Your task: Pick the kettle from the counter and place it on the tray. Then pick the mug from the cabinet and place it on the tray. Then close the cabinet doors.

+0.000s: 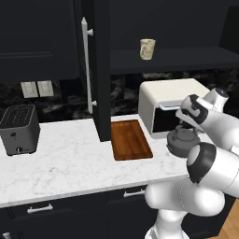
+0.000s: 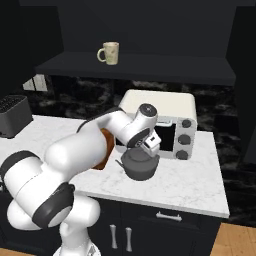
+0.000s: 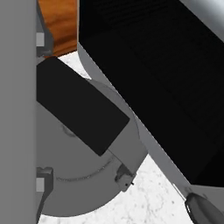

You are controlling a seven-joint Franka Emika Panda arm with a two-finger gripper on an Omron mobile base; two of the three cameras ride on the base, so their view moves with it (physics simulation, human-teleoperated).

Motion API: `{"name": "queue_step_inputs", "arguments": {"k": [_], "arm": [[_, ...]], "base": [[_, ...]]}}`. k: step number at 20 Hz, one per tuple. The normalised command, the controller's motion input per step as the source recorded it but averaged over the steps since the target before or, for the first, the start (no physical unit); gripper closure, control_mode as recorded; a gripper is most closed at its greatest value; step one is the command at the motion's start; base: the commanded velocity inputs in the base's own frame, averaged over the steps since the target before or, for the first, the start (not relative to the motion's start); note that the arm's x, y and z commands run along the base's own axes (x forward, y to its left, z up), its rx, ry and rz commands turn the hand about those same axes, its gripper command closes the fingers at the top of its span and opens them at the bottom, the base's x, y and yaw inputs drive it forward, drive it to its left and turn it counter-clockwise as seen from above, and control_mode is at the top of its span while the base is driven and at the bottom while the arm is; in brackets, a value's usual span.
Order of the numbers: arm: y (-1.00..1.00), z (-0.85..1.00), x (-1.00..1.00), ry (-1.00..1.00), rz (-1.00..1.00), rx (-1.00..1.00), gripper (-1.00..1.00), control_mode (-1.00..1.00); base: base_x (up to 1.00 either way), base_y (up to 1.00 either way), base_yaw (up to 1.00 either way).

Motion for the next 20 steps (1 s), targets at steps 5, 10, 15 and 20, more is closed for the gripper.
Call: {"name": "queue_step_inputs", "arguments": {"k": [5,10,15,20], "arm": [[0.15,-0.03,0.27,0.00,-0.01,0.00,-1.00,-1.00],[0.01,-0.38,0.03,0.00,0.00,-0.06,-1.00,-1.00],[0.00,-0.45,0.00,0.00,0.00,-0.06,1.00,-1.00],[0.00,-0.14,0.05,0.00,-0.01,0.00,1.00,-1.00]], "base": [[0.00,0.00,0.00],[0.00,0.00,0.00],[0.00,0.00,0.00],[0.00,0.00,0.00]]}}
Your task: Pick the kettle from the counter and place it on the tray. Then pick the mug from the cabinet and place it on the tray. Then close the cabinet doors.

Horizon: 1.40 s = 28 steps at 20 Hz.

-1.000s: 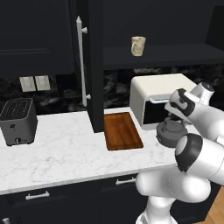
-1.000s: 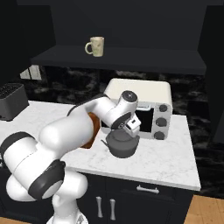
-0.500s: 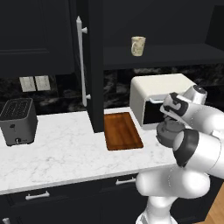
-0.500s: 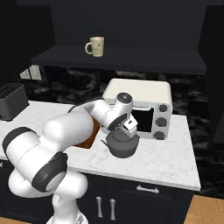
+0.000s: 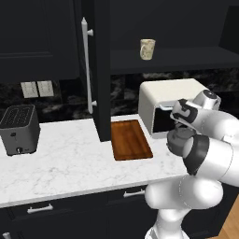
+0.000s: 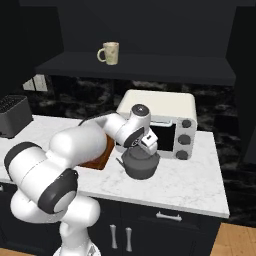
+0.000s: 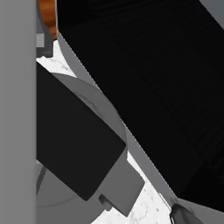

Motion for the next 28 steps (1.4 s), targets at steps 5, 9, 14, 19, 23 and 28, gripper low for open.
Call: {"name": "queue_step_inputs", "arguments": {"k": [5,9,14,19,23,28], "arm": [[-0.02,-0.30,-0.20,0.00,-0.01,0.00,1.00,-1.00],[-0.01,-0.11,-0.24,-0.02,-0.06,0.02,1.00,-1.00],[0.00,0.29,-0.19,-0.14,-0.07,0.11,1.00,-1.00],[0.01,0.49,-0.24,-0.13,-0.06,0.15,1.00,-1.00],[0.10,0.52,-0.34,-0.07,-0.09,0.10,1.00,-1.00],[0.15,0.41,-0.22,0.01,-0.14,0.00,1.00,-1.00]], "base": [[0.00,0.00,0.00],[0.00,0.00,0.00],[0.00,0.00,0.00],[0.00,0.00,0.00],[0.00,0.00,0.00],[0.00,0.00,0.00]]}}
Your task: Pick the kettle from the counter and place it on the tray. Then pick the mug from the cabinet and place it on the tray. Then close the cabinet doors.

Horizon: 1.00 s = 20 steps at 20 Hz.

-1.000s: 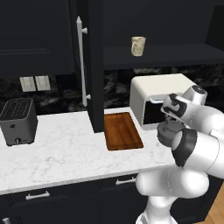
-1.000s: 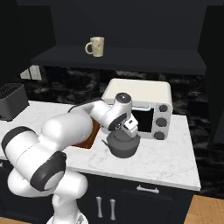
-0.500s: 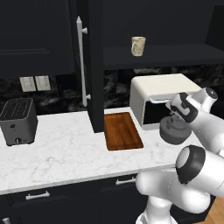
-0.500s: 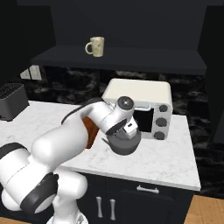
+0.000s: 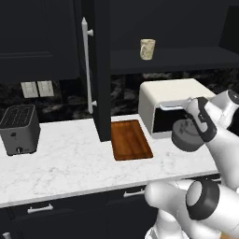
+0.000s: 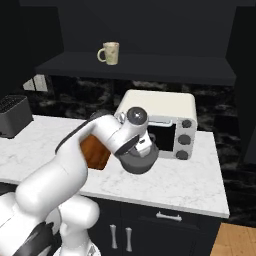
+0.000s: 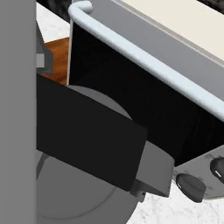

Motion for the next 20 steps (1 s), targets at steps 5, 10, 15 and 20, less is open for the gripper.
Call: {"name": "queue_step_inputs", "arguments": {"k": [5,10,15,20], "arm": [[0.25,0.29,-0.27,0.02,-0.09,0.00,1.00,-1.00],[0.22,0.15,-0.30,0.01,-0.04,0.00,1.00,-1.00],[0.30,0.08,-0.28,0.00,-0.01,0.00,1.00,-1.00],[0.33,0.04,-0.20,0.00,0.00,0.00,1.00,-1.00]], "base": [[0.00,0.00,0.00],[0.00,0.00,0.00],[0.00,0.00,0.00],[0.00,0.00,0.00]]}}
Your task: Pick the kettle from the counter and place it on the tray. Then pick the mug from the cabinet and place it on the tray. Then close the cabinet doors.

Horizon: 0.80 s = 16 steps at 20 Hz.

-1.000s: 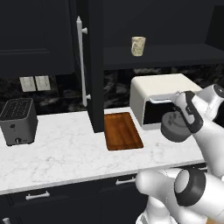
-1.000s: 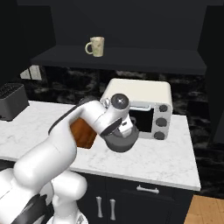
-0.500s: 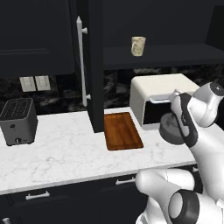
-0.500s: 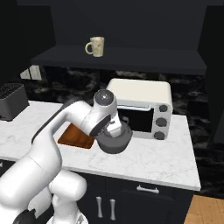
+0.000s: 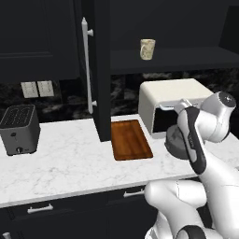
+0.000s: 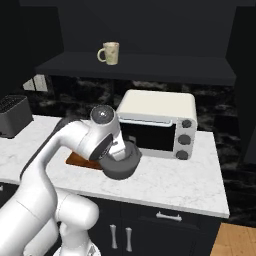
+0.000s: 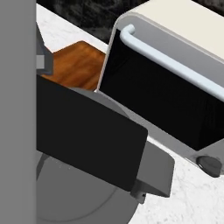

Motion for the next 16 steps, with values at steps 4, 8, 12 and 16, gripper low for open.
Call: {"name": "queue_step_inputs", "arguments": {"k": [4,8,12,16], "arm": [[0.36,0.09,-0.16,-0.01,0.00,0.00,1.00,-1.00],[0.48,0.16,-0.12,-0.03,0.00,0.00,1.00,-1.00],[0.61,0.08,-0.09,-0.01,0.00,0.00,1.00,-1.00],[0.59,0.05,-0.05,0.00,0.00,0.00,1.00,-1.00]], "base": [[0.00,0.00,0.00],[0.00,0.00,0.00],[0.00,0.00,0.00],[0.00,0.00,0.00]]}}
